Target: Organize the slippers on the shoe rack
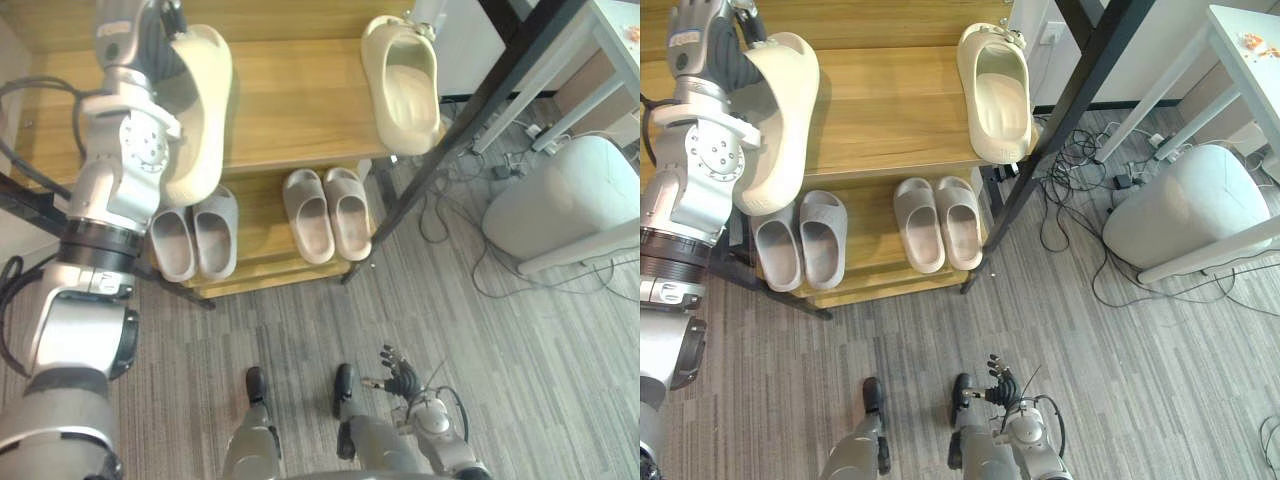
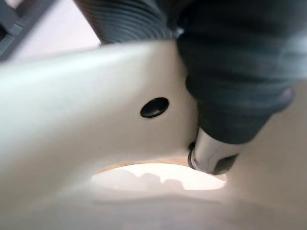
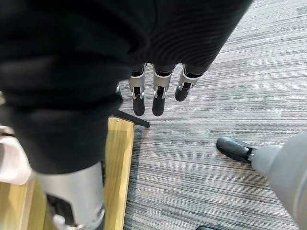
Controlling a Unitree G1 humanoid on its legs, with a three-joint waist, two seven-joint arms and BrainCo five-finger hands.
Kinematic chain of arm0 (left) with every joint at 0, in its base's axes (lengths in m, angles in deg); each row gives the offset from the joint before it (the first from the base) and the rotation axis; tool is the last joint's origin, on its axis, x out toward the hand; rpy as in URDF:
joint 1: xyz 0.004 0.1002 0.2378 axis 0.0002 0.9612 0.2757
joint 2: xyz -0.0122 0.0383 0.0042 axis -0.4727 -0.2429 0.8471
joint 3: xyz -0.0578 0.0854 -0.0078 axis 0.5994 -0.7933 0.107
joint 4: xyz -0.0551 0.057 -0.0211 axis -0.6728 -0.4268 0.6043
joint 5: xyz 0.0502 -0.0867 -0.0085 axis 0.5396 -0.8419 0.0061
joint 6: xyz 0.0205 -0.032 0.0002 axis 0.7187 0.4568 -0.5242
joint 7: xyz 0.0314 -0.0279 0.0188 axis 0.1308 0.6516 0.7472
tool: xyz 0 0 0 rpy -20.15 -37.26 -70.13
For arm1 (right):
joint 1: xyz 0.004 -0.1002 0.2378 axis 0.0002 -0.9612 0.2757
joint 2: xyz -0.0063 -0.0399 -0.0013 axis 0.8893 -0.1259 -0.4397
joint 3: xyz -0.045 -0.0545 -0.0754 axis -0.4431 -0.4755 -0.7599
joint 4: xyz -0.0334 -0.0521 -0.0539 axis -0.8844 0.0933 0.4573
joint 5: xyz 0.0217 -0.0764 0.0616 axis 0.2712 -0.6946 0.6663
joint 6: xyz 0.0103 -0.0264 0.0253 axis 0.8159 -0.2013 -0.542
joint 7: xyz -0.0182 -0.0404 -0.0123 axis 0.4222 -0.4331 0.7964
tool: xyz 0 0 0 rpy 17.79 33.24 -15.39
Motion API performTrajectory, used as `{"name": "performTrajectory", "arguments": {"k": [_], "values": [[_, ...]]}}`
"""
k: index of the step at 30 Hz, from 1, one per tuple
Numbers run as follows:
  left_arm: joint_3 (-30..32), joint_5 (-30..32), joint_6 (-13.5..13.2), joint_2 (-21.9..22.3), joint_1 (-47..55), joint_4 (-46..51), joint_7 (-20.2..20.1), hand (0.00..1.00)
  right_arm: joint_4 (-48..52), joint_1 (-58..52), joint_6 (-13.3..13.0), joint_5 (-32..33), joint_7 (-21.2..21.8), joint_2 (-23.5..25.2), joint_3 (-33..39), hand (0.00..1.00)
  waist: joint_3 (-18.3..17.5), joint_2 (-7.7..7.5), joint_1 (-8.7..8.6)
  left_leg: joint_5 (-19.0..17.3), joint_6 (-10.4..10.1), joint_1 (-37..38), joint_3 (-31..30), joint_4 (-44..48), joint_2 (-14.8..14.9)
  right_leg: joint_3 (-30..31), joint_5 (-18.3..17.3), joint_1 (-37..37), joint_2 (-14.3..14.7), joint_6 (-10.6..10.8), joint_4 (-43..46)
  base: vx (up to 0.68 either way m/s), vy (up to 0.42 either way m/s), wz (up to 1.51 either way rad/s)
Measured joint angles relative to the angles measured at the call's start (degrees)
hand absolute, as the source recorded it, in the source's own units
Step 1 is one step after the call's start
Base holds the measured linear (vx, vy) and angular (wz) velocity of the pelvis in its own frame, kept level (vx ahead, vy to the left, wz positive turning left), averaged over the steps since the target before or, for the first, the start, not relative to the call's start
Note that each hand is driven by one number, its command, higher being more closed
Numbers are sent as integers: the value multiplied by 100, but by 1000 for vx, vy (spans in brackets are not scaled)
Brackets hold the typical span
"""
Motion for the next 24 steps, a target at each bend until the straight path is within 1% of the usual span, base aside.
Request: {"name": "performTrajectory", "arguments": {"k": [1,4,7,8,9,11,15,18,19,20,24], "values": [[-63,-1,-3,26,-3,-33,1,100,2,13,0,1,-1,-30,0,0,-22,35,-56,-3,4,-1,25,0,-12,28,8,-18,-13,11,-1,-33,37,-10],[-182,-8,3,118,-248,-402,25,100,3,71,-1,5,-5,-99,1,0,-60,85,-123,-14,31,-28,205,-1,-42,181,72,-142,-41,31,-2,-60,59,-26],[-272,-17,7,181,-541,-643,36,100,3,83,-1,8,-6,-139,5,0,-64,96,-202,-5,47,-76,253,-1,-60,213,103,-222,-63,36,-2,-41,42,-13],[-297,-28,7,231,-749,-683,54,100,5,92,-1,12,-14,-148,22,0,-65,104,-258,3,60,-141,298,-1,-78,248,142,-315,-80,56,-2,-28,44,-11],[-306,-31,5,231,-777,-691,64,100,6,92,-1,14,-15,-148,23,0,-67,108,-277,4,61,-150,308,-1,-81,255,150,-332,-83,58,-2,-36,65,-14],[-410,-138,1,229,-1072,-932,114,100,9,90,-1,22,-18,-147,50,0,-67,137,-408,4,65,-175,340,0,-118,334,195,-408,-110,74,-2,-14,57,-15],[-451,-234,-14,226,-1417,-1253,170,100,25,81,-3,75,-25,-152,66,0,-62,178,-502,-23,101,-172,459,0,-150,501,259,-496,-124,88,-2,1,70,-21],[-451,-242,-19,217,-1574,-1430,184,100,26,84,-7,124,-27,-161,126,0,-31,241,-576,-28,106,-180,495,0,-165,545,270,-529,-134,93,-2,0,71,-11],[-447,-248,-30,202,-1628,-1534,186,100,26,83,-7,141,-31,-165,190,0,-24,274,-608,-35,109,-182,531,0,-172,588,247,-556,-138,61,-2,0,73,-13],[-447,-248,-32,199,-1650,-1602,187,0,26,82,-8,236,-33,-179,234,0,-18,300,-624,-40,111,-182,567,0,-175,636,239,-577,-138,50,-2,2,90,-15],[-447,-252,-33,173,-1716,-1797,186,0,26,80,-9,246,-42,-246,277,0,14,361,-698,-45,111,-198,626,0,-181,704,250,-636,-147,37,-2,17,79,-12]]}}
